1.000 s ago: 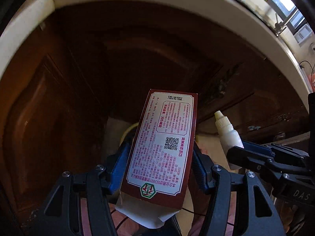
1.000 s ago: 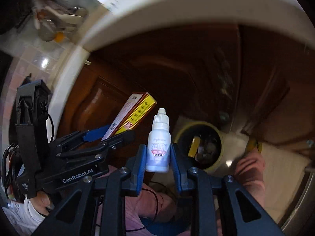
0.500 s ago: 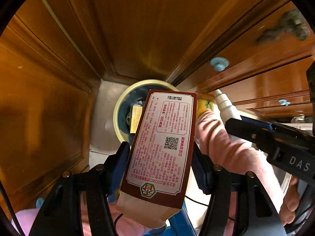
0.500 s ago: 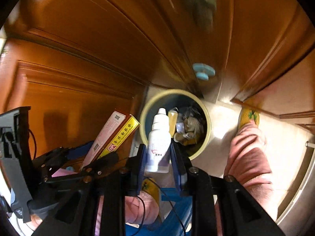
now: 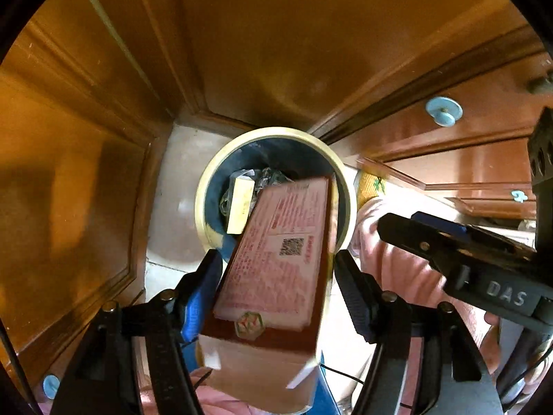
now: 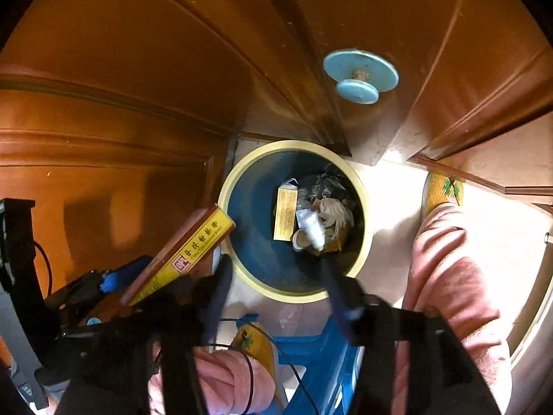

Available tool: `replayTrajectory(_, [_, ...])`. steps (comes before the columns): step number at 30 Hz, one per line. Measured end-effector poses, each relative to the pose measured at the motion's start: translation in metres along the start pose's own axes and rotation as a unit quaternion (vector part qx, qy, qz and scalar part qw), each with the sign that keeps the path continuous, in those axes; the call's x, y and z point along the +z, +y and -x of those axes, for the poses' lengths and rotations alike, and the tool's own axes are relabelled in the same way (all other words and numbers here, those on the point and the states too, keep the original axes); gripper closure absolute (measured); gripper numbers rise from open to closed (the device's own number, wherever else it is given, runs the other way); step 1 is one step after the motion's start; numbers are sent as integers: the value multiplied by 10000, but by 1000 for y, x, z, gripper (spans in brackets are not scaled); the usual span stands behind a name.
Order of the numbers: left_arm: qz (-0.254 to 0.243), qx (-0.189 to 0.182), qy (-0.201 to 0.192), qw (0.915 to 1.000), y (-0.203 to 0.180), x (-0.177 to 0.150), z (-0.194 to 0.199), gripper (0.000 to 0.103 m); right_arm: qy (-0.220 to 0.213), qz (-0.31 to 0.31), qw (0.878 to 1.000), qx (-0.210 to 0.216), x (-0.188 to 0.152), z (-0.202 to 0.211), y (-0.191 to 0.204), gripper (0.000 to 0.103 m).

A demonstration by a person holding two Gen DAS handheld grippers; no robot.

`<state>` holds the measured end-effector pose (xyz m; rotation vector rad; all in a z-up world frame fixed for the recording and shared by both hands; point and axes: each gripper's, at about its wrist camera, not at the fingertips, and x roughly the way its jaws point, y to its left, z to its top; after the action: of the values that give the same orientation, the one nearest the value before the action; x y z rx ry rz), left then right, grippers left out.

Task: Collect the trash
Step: 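Carry the medicine box and dropper bottle down to the bin and open both tools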

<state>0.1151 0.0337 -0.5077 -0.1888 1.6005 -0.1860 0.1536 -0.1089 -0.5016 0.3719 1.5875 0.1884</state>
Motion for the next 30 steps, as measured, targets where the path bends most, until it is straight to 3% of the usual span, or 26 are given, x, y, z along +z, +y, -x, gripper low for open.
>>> replayTrajectory(1, [50,-13,2,10000,2,1,-1,34,-25,-7,10000,-4,0,0,-1,43])
replayTrajectory(4, [103,114,-100,9998,5,2,0,12,-104,-57,9999,0,-1,0,-5,43])
replayTrajectory(7, [46,183,-194,9996,3,3,2,7,-179,-88,9998,-4,-2,2,-7,43])
replayTrajectory(18, [-3,243,-382,9990,5,3,12,6,-447,-129,9989,-95,-10,17,-7,43])
replayTrajectory(30, [146,68,-554,9983,7,-6,52,6,-779,18,9963,-357,-20,63,12,43])
